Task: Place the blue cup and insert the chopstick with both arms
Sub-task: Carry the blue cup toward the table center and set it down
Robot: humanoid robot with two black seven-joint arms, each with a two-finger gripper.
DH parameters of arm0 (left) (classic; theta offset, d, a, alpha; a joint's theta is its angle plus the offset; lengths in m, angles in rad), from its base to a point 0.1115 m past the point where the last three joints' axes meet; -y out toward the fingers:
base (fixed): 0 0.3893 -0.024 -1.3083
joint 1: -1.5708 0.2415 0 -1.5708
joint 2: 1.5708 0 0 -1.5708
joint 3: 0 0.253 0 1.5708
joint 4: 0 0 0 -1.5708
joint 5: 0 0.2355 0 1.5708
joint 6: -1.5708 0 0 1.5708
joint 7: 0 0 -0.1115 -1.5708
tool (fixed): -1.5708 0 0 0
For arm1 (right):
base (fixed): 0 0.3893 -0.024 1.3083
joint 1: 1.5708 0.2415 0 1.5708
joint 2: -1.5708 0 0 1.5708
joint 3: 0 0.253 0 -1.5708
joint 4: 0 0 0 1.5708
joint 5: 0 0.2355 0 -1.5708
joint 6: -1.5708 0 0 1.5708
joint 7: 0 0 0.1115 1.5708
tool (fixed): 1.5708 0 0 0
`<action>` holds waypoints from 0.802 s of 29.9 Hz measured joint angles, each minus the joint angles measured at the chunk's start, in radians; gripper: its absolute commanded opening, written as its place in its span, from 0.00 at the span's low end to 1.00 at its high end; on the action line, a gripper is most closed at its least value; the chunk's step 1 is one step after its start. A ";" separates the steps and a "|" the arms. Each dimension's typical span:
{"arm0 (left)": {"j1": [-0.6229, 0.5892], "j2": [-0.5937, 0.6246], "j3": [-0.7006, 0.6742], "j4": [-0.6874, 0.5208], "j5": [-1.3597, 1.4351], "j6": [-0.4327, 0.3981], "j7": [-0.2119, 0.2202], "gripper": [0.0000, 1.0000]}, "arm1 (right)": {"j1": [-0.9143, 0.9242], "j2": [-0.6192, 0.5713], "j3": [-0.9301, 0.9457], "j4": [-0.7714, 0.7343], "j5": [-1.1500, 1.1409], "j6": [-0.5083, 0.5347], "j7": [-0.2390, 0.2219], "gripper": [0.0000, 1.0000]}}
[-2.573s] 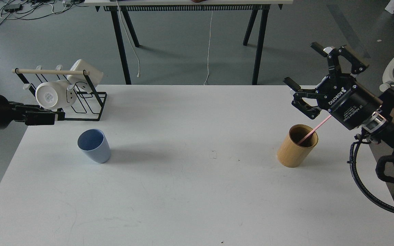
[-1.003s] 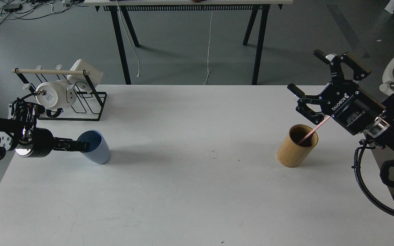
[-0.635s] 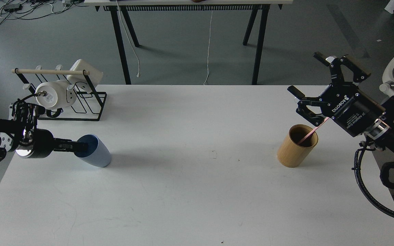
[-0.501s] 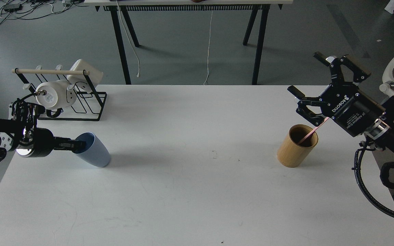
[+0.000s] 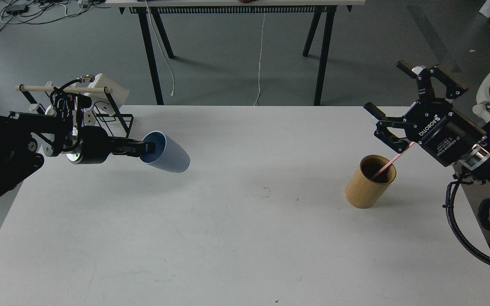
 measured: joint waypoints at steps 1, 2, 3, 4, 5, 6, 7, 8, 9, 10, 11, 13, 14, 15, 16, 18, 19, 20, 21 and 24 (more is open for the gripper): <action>-0.030 -0.043 0.003 0.008 -0.001 -0.003 0.000 0.00 | 0.001 -0.001 0.009 -0.012 0.001 0.000 0.000 0.94; -0.058 -0.091 0.008 0.022 -0.001 -0.004 0.000 0.00 | 0.002 -0.002 0.019 -0.023 0.003 0.000 0.000 0.94; -0.082 -0.133 0.019 0.039 -0.001 -0.005 0.000 0.00 | 0.002 -0.002 0.026 -0.032 0.004 0.000 0.000 0.94; -0.110 -0.183 0.043 0.062 0.000 -0.005 0.000 0.00 | 0.002 -0.003 0.033 -0.040 0.005 0.000 0.000 0.94; -0.142 -0.233 0.078 0.090 0.001 -0.005 0.000 0.00 | 0.002 -0.004 0.038 -0.045 0.006 0.000 0.000 0.94; -0.168 -0.275 0.112 0.113 0.001 -0.005 0.000 0.00 | 0.002 -0.005 0.041 -0.049 0.007 0.000 0.000 0.94; -0.197 -0.322 0.155 0.137 0.001 -0.006 0.000 0.00 | 0.002 -0.006 0.043 -0.052 0.009 -0.001 0.000 0.94; -0.218 -0.361 0.194 0.156 0.001 -0.006 0.000 0.00 | 0.002 -0.008 0.044 -0.054 0.010 -0.001 0.000 0.94; -0.238 -0.406 0.237 0.176 0.001 -0.006 0.000 0.00 | 0.002 -0.009 0.045 -0.055 0.011 -0.001 0.000 0.94; -0.249 -0.436 0.264 0.191 0.002 -0.006 0.000 0.00 | 0.002 -0.010 0.045 -0.056 0.011 -0.001 0.000 0.94; -0.258 -0.464 0.291 0.206 0.005 -0.006 0.000 0.00 | 0.002 -0.011 0.045 -0.057 0.011 -0.001 0.000 0.94; -0.269 -0.513 0.342 0.234 0.014 -0.006 0.000 0.00 | -0.001 -0.011 0.045 -0.059 0.011 -0.001 0.000 0.94; -0.275 -0.539 0.370 0.248 0.018 -0.006 0.000 0.00 | -0.003 -0.011 0.045 -0.061 0.011 -0.001 0.000 0.94; -0.278 -0.561 0.393 0.260 0.020 -0.006 0.000 0.00 | -0.004 -0.012 0.045 -0.061 0.012 -0.001 0.000 0.94; -0.281 -0.579 0.415 0.275 0.022 -0.006 -0.001 0.00 | -0.004 -0.012 0.044 -0.061 0.012 -0.001 0.000 0.94; -0.282 -0.596 0.450 0.312 0.025 -0.006 0.000 0.00 | -0.005 -0.014 0.044 -0.062 0.013 -0.002 0.000 0.94; -0.282 -0.598 0.464 0.328 0.026 -0.006 0.000 0.00 | -0.005 -0.015 0.044 -0.062 0.013 -0.002 0.000 0.94; -0.282 -0.600 0.482 0.348 0.026 -0.006 0.000 0.00 | -0.006 -0.016 0.044 -0.062 0.013 -0.002 0.000 0.94; -0.282 -0.601 0.499 0.370 0.026 -0.005 0.000 0.00 | -0.006 -0.017 0.044 -0.063 0.013 -0.002 0.000 0.94; -0.276 -0.601 0.551 0.453 0.026 -0.005 0.000 0.01 | -0.006 -0.018 0.044 -0.067 0.013 -0.002 0.000 0.94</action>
